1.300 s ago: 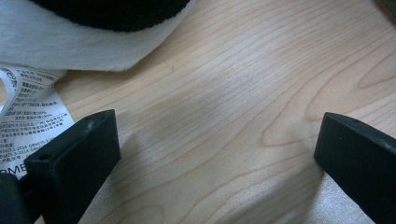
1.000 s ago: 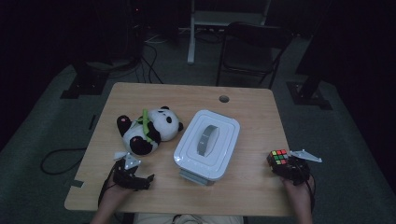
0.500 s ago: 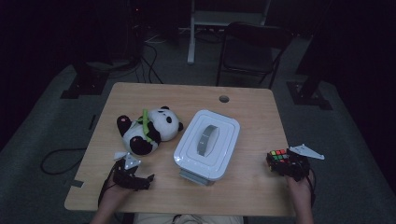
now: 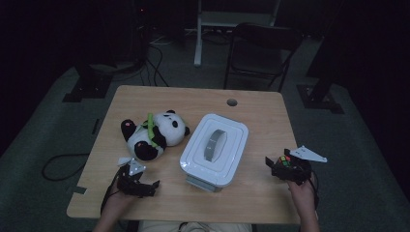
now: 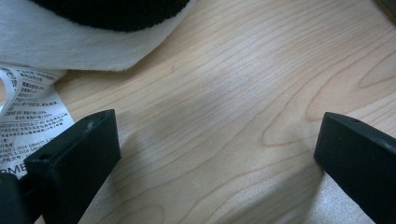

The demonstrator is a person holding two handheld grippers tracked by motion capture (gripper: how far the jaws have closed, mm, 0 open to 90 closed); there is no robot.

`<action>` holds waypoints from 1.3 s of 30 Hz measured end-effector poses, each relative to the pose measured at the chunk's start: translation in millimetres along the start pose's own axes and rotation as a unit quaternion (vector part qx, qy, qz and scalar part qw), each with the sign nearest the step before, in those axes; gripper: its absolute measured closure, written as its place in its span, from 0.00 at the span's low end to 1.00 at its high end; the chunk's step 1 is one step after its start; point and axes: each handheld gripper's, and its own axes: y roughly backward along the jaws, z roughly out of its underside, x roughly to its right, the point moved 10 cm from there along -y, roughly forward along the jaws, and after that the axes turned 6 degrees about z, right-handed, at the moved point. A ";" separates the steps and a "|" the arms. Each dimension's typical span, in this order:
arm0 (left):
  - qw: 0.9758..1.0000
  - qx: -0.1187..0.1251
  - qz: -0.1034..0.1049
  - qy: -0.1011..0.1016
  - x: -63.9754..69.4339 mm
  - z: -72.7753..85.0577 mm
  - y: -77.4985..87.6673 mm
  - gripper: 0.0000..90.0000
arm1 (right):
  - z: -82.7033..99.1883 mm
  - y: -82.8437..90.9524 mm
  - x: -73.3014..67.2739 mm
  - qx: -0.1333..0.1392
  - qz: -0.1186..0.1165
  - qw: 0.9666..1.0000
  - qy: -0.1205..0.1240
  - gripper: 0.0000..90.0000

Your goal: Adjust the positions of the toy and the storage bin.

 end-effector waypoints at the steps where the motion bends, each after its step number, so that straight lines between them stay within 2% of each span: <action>1: 1.000 0.000 0.000 0.000 0.0 0.0 0.0 0.01 | 0.6 -1.2 -3.3 -0.003 -0.005 1.000 0.005 0.16; 4: 1.000 0.000 0.000 0.000 0.0 0.0 0.0 0.01 | 4.5 -6.4 -14.6 -0.010 -0.022 1.000 0.011 0.16; 6: 1.000 0.000 0.000 0.000 0.0 0.0 0.0 0.01 | 6.0 -7.8 -17.0 -0.013 -0.026 0.999 0.012 0.16; 8: 1.000 0.000 0.000 0.000 0.0 0.0 0.0 0.01 | 13.2 -13.5 -29.3 -0.023 -0.050 0.998 0.019 0.16; 11: 1.000 0.000 -0.001 0.001 0.1 0.1 0.1 0.01 | 22.1 -18.4 -37.6 -0.039 -0.067 0.997 0.028 0.16; 15: 1.000 0.001 -0.001 0.001 0.1 0.1 0.1 0.01 | 34.4 -25.6 -43.9 -0.053 -0.082 0.995 0.030 0.16; 17: 1.000 0.001 -0.001 0.001 0.2 0.1 0.1 0.01 | 41.3 -29.9 -47.0 -0.061 -0.087 0.994 0.039 0.16; 24: 1.000 0.001 0.009 -0.007 3.3 0.4 0.0 0.01 | 56.1 -42.0 -52.3 -0.082 -0.085 0.991 0.058 0.16; 29: 1.000 0.001 0.010 -0.009 3.8 0.5 0.0 0.01 | 67.2 -48.6 -51.8 -0.106 -0.073 0.989 0.074 0.16; 34: 1.000 0.001 0.012 -0.010 3.7 0.6 0.1 0.01 | 68.4 -50.8 -50.4 -0.109 -0.058 0.989 0.085 0.16; 39: 1.000 0.001 0.014 -0.012 4.0 0.7 0.1 0.01 | 68.7 -50.7 -50.5 -0.109 -0.057 0.989 0.087 0.16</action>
